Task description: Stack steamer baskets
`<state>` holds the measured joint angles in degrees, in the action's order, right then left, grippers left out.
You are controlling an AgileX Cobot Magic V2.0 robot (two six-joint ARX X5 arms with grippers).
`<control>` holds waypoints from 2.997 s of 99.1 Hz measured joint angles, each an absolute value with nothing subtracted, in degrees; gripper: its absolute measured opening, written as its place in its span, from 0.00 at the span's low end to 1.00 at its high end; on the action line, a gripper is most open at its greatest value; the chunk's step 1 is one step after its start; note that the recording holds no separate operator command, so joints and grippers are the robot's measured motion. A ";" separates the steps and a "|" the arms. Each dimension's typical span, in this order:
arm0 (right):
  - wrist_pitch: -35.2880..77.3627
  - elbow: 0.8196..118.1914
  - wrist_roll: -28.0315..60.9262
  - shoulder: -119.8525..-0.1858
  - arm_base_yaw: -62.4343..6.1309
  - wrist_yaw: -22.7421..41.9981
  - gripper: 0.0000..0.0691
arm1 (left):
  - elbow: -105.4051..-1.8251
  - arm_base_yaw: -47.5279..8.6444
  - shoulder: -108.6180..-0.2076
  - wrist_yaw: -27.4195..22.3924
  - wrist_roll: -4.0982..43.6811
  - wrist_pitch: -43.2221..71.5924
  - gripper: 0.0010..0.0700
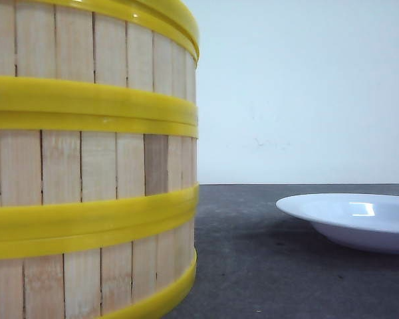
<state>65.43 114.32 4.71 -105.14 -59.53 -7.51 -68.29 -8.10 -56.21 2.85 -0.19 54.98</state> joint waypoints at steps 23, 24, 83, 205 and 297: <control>65.73 114.39 4.69 -105.14 -60.01 -6.98 0.07 | -68.29 -8.10 -56.21 2.83 -0.21 54.98 0.34; 65.73 114.39 4.69 -105.14 -60.03 -6.92 0.07 | -68.29 -8.10 -56.21 2.83 -0.19 54.98 0.34; 69.32 117.86 3.27 -104.81 -61.89 -2.85 0.45 | -68.29 -8.10 -56.18 2.83 -0.19 54.65 0.34; 55.70 54.59 -0.67 -47.22 -5.48 -7.51 0.52 | -68.29 -8.10 -48.73 1.54 -0.21 59.44 0.34; 52.82 53.19 -1.96 -46.89 -4.49 -7.51 0.02 | -68.29 -8.10 -48.73 1.54 0.69 59.42 0.01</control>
<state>52.82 53.19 -1.96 -46.89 -4.49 -7.51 -68.29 -8.10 -48.73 1.54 0.69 59.42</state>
